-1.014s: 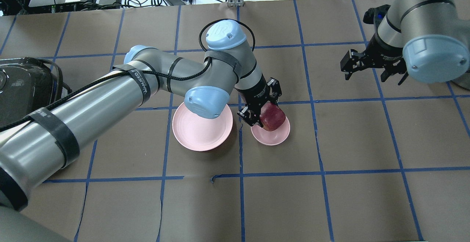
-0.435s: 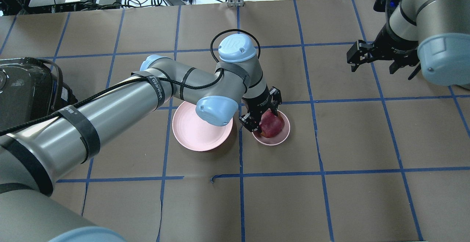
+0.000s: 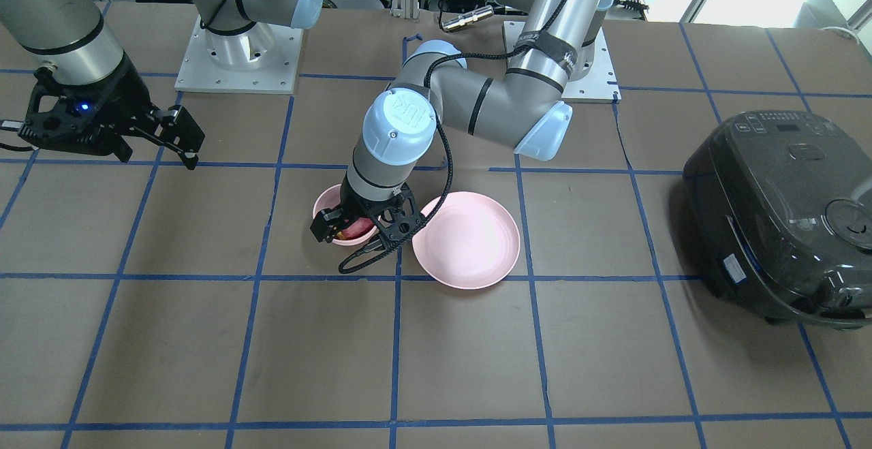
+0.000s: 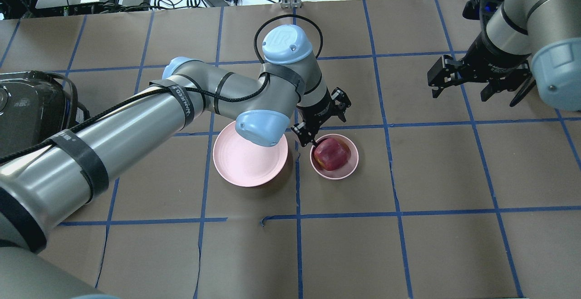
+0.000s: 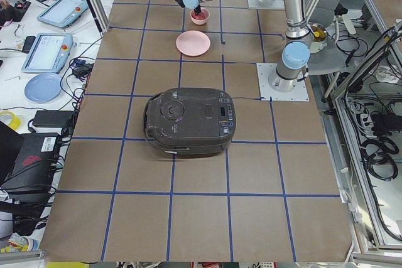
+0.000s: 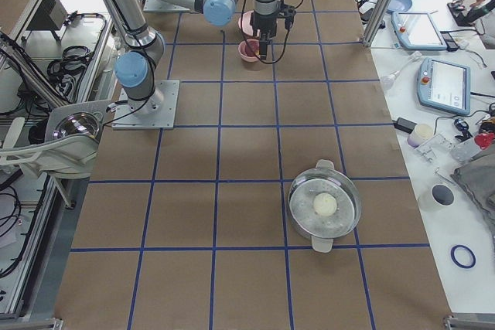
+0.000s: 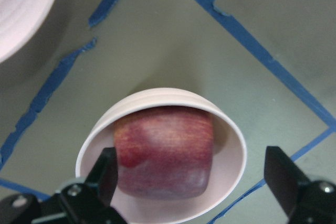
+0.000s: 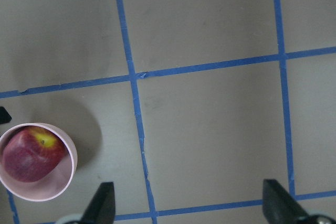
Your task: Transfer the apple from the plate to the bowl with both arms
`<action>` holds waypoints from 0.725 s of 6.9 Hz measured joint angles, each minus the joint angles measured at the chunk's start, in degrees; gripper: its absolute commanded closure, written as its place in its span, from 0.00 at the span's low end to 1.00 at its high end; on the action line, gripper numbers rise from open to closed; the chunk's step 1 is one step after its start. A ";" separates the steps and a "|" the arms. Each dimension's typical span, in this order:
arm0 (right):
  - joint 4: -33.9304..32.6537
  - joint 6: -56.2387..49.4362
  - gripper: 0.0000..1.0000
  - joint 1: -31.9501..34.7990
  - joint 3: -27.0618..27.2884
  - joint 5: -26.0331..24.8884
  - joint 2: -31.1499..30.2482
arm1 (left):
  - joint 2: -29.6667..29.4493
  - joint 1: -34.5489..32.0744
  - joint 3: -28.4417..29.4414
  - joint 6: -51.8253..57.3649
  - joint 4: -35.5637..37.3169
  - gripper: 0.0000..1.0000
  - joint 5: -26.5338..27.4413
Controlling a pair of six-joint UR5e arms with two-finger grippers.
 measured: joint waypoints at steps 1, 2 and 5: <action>2.18 0.01 0.00 0.23 -0.87 1.74 -0.27 | 2.70 1.49 1.96 4.07 -2.29 0.00 0.67; 4.23 0.22 0.00 1.20 -2.22 2.31 -0.21 | 6.16 2.72 4.48 8.44 -7.87 0.00 0.97; 8.00 0.46 0.00 6.42 -4.43 -2.76 -0.31 | 16.40 6.70 11.34 23.03 -31.03 0.00 5.00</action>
